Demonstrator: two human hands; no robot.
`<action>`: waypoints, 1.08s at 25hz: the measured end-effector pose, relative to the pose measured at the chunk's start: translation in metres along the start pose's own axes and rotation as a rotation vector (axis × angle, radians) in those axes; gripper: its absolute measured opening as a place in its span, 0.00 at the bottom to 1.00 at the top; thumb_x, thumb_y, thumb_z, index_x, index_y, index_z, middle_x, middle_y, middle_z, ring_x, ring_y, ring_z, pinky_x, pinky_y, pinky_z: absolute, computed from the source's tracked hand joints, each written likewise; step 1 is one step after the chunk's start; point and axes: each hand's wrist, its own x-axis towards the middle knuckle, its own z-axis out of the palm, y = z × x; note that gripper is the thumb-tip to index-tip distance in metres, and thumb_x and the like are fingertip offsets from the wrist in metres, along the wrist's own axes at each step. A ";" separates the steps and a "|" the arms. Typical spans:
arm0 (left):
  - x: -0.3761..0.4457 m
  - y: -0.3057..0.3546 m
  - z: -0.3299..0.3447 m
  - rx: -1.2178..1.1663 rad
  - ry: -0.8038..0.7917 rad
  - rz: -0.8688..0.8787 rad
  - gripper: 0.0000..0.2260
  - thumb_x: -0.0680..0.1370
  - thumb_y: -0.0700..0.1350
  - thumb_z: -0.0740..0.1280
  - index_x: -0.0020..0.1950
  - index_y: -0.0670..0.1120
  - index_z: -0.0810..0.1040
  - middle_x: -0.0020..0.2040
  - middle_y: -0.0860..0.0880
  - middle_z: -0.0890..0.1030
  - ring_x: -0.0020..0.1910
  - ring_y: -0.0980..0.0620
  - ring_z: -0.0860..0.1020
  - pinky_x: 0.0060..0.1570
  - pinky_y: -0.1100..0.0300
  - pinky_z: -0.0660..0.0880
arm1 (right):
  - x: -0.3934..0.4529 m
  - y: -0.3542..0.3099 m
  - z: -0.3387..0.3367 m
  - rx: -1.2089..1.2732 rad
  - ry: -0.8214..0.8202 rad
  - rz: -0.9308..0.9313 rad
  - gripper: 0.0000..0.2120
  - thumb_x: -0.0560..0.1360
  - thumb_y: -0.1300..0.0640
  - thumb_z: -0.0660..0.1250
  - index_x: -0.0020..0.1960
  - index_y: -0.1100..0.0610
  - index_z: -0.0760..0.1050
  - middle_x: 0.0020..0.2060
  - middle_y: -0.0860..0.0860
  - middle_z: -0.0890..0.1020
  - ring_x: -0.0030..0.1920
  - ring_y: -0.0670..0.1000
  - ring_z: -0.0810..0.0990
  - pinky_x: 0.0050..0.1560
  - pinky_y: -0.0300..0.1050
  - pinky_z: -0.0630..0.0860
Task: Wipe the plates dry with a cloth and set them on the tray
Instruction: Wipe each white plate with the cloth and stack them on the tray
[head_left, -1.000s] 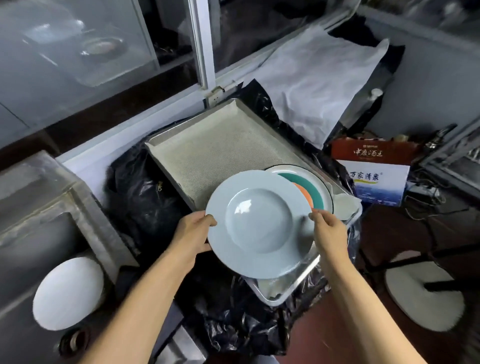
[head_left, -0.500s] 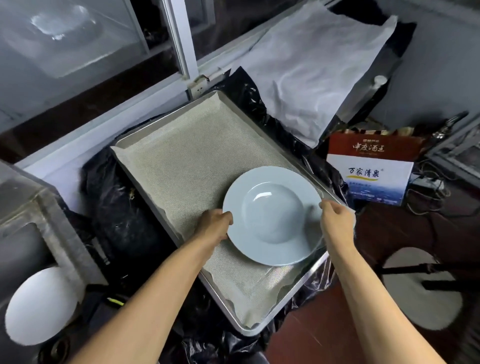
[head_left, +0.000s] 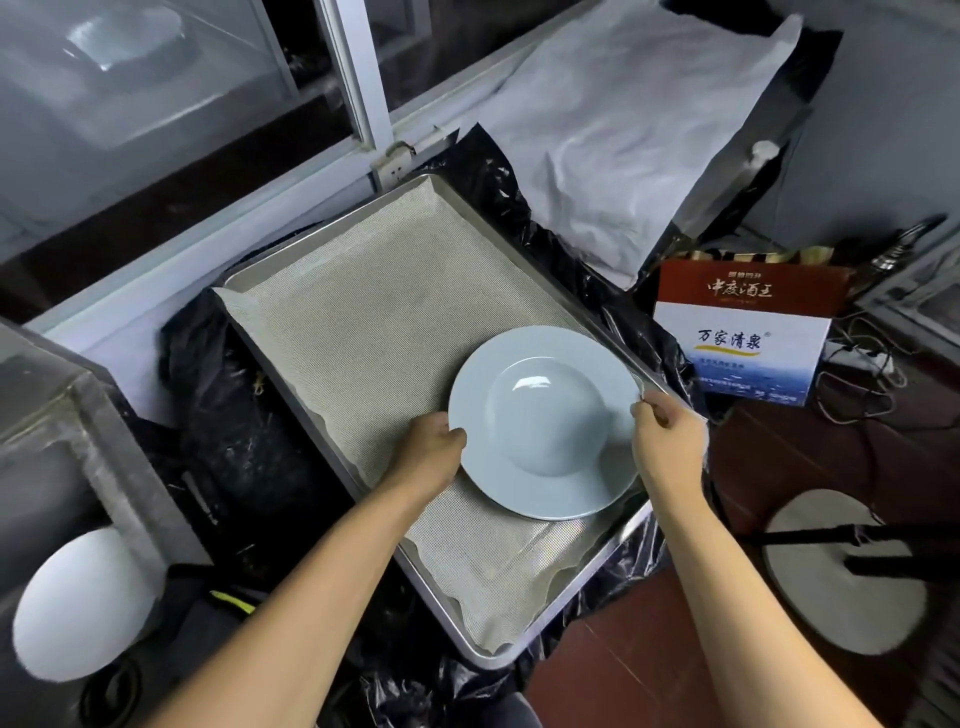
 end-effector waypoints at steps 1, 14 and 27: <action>-0.001 -0.002 -0.002 0.034 -0.014 0.029 0.17 0.67 0.44 0.59 0.49 0.36 0.78 0.44 0.38 0.79 0.46 0.48 0.75 0.54 0.41 0.77 | -0.003 -0.003 0.000 -0.008 0.005 -0.010 0.11 0.78 0.62 0.64 0.56 0.64 0.82 0.44 0.54 0.82 0.43 0.48 0.78 0.47 0.41 0.70; -0.100 -0.035 -0.098 0.129 0.301 0.322 0.14 0.80 0.39 0.62 0.61 0.54 0.79 0.58 0.60 0.80 0.43 0.64 0.78 0.42 0.76 0.71 | -0.120 -0.076 0.086 0.032 -0.363 -0.367 0.15 0.80 0.60 0.63 0.64 0.52 0.79 0.59 0.47 0.83 0.59 0.52 0.80 0.61 0.51 0.76; -0.228 -0.199 -0.241 -0.053 0.569 0.188 0.15 0.80 0.37 0.61 0.57 0.54 0.80 0.57 0.57 0.82 0.49 0.62 0.77 0.48 0.69 0.71 | -0.336 -0.106 0.189 0.007 -0.663 -0.624 0.12 0.79 0.63 0.65 0.58 0.53 0.82 0.52 0.48 0.85 0.51 0.45 0.81 0.56 0.42 0.76</action>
